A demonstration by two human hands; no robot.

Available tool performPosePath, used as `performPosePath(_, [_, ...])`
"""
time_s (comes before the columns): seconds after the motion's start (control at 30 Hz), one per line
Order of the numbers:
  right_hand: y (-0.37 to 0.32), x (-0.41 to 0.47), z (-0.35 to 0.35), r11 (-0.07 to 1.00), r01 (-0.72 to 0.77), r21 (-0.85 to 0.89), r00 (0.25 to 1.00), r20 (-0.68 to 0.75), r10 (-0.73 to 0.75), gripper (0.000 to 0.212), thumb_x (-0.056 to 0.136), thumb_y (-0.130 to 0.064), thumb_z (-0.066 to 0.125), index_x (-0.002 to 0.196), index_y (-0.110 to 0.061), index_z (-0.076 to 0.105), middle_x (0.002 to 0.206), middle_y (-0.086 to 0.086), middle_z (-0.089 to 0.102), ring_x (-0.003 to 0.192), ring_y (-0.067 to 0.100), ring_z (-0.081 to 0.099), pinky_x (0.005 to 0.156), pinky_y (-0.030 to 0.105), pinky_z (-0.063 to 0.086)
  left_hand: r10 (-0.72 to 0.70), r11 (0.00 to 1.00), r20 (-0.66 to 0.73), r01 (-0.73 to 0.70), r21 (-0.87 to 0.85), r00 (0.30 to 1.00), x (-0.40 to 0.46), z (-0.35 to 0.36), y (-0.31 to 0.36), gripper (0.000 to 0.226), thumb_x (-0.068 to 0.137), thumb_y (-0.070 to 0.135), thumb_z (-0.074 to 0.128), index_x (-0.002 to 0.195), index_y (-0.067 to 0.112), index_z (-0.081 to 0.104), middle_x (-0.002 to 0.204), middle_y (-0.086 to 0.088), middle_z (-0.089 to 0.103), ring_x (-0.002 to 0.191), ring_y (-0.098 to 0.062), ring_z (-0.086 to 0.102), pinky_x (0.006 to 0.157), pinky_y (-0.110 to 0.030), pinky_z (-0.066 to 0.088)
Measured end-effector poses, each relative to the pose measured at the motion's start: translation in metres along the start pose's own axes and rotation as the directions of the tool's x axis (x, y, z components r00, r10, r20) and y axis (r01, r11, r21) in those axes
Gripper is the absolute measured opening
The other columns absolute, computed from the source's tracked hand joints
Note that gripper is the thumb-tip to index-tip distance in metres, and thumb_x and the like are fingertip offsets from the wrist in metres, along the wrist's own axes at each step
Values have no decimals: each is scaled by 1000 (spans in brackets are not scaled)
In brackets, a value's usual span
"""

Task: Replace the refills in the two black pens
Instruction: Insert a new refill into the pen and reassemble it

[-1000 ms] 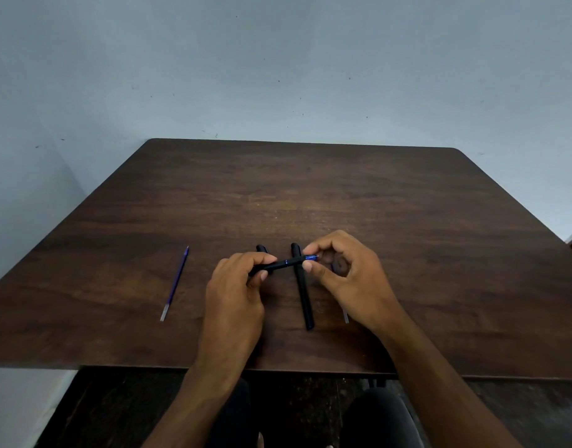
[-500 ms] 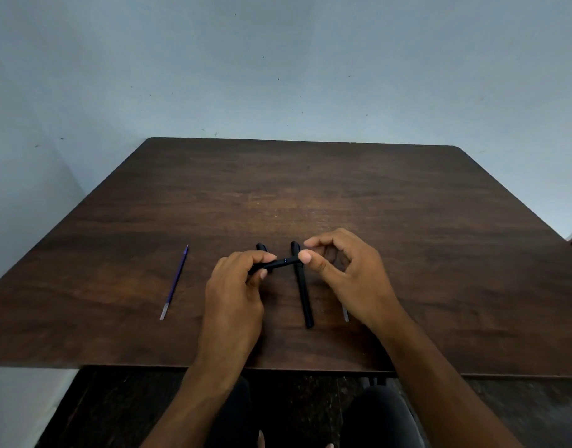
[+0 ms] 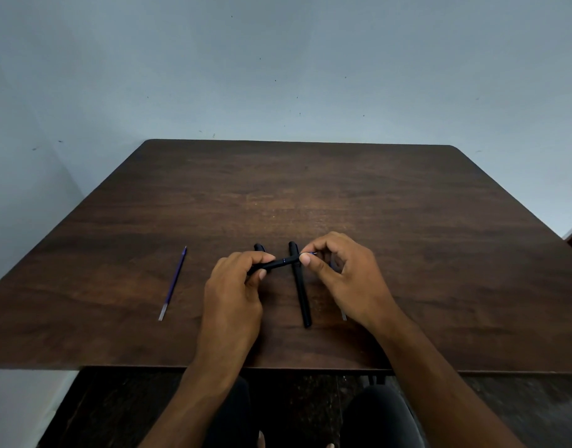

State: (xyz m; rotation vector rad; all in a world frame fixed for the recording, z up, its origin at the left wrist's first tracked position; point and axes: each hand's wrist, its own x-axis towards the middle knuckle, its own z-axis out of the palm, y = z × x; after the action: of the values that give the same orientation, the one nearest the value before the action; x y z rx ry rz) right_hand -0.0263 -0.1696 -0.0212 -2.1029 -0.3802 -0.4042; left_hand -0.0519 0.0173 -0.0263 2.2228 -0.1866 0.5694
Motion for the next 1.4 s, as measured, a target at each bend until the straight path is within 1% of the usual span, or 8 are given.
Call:
performPosePath(0.13, [1, 0, 1, 999, 6, -34, 1000, 15, -6, 5, 94, -31, 66, 91, -28, 67, 82, -19, 60, 79, 5, 54, 69, 11, 39, -9, 1000, 4, 9, -11, 1000, -1, 0, 0, 33, 89, -2, 66, 105, 26, 71, 96, 28, 58, 99, -2, 57, 86, -2, 35])
performPosePath(0.27, [3, 1, 1, 996, 36, -78, 998, 58, -32, 15, 98, -33, 57, 91, -23, 64, 87, -14, 61, 86, 5, 56, 80, 16, 38, 20, 1000, -6, -20, 6, 1000, -1, -1, 0, 32, 87, -3, 68, 106, 22, 73, 96, 24, 60, 97, -3, 58, 87, -2, 36])
performPosePath(0.67, [3, 2, 5, 984, 138, -111, 989, 60, -132, 35, 102, -33, 47, 76, -11, 57, 73, -2, 50, 73, 13, 47, 68, 18, 36, 38, 999, -98, -38, 0, 994, -3, -1, 0, 32, 82, -4, 74, 103, 20, 78, 94, 26, 60, 93, -4, 65, 89, -3, 41])
performPosePath(0.83, [2, 3, 6, 995, 85, -57, 996, 2, -85, 28, 99, -44, 53, 78, -26, 56, 74, -11, 51, 73, 11, 51, 67, 13, 39, 64, 998, -108, -64, 4, 992, -3, 1, -2, 33, 86, -6, 68, 107, 18, 75, 99, 18, 65, 97, -6, 62, 89, -4, 39])
performPosePath(0.93, [0, 0, 5, 997, -40, 59, 998, -46, 42, 20, 88, -47, 70, 84, -30, 60, 78, -9, 58, 72, 9, 56, 63, 15, 47, -22, 997, -136, 12, -71, 990, -2, 1, -4, 33, 89, -4, 66, 108, 22, 73, 101, 20, 65, 99, 2, 60, 87, -2, 37])
performPosePath(1.13, [-11, 4, 5, 986, -134, 95, 977, -153, 148, 8, 84, -19, 79, 83, -22, 72, 75, -1, 70, 69, 16, 64, 61, 25, 55, -237, 941, -138, 192, -280, 962, 0, -2, -8, 30, 94, 8, 63, 102, 36, 71, 98, 22, 70, 98, 15, 59, 80, 2, 40])
performPosePath(1.3, [-27, 22, 7, 979, -116, -169, 991, -93, 101, 3, 84, -21, 79, 84, -24, 80, 65, -22, 60, 73, -13, 58, 64, 3, 41, -308, 896, -125, 243, -373, 943, 4, 0, -11, 33, 95, 9, 63, 96, 41, 69, 95, 28, 71, 96, 13, 63, 82, -11, 47])
performPosePath(1.4, [-32, 35, 22, 939, -153, -309, 988, -16, 156, 9, 87, -28, 75, 92, -23, 81, 70, -20, 63, 67, -7, 59, 64, 5, 44, -304, 895, -128, 237, -379, 944, 4, 1, -13, 35, 94, 10, 64, 94, 44, 69, 95, 31, 71, 95, 12, 64, 80, -13, 47])
